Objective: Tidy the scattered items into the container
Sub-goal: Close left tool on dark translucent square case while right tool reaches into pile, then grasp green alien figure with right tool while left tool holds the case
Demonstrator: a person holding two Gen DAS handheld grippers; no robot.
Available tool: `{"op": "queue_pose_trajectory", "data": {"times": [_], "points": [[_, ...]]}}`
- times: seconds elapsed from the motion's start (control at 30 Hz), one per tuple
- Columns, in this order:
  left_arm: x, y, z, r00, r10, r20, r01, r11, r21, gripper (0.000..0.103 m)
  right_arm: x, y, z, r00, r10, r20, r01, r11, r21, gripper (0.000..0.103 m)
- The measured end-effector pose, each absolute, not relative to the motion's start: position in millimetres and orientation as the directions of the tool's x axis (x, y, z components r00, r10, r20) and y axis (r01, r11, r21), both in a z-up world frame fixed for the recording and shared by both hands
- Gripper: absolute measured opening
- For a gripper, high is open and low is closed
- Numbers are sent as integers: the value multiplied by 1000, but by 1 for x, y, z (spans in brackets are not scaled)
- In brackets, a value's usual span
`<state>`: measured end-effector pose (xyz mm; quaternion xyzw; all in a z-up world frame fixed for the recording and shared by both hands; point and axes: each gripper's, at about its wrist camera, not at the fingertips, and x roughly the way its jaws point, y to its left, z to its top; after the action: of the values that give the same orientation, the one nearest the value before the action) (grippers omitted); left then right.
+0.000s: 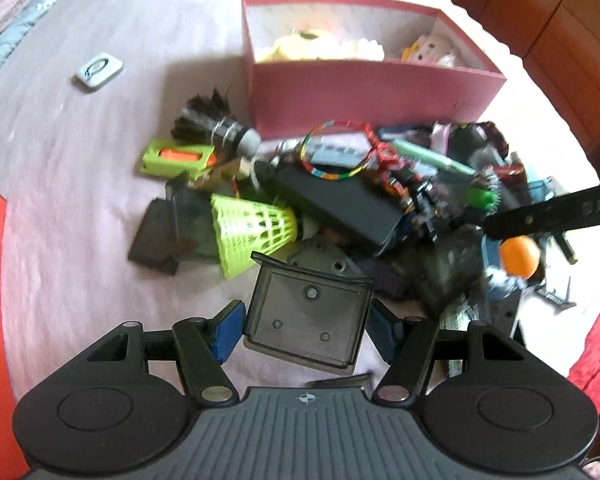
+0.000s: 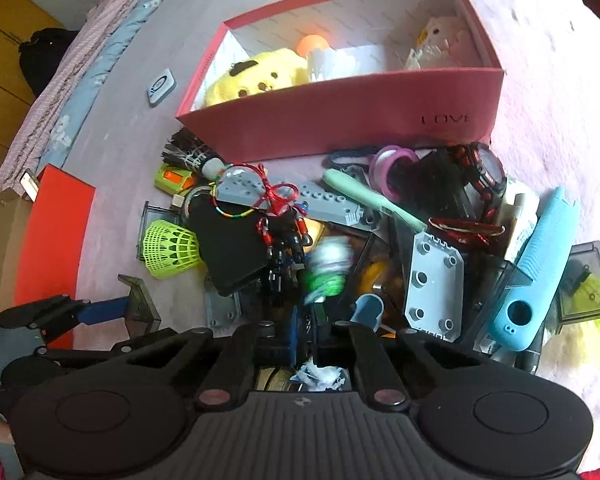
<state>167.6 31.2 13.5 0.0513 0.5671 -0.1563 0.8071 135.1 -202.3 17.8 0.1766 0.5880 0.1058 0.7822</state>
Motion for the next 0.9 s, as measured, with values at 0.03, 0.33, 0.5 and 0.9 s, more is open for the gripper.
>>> {"op": "queue_pose_trajectory", "data": {"times": [0.03,0.33,0.5,0.9], "points": [[168,29,16,312,-198,-929,309,946,-98,65,135,-202,19,288,370,-883,43,916,398,7],[173,16,15,324,-210,-923,314,944,-105,65,142,-207,18,328,286,-900,23,951,310,25],[173,13,16,333,-212,-919,318,943,-102,65,164,-193,9,337,223,-915,-219,963,154,48],[174,11,18,352,-223,-909,299,947,-117,65,189,-169,-17,278,228,-933,-537,842,46,53]]}}
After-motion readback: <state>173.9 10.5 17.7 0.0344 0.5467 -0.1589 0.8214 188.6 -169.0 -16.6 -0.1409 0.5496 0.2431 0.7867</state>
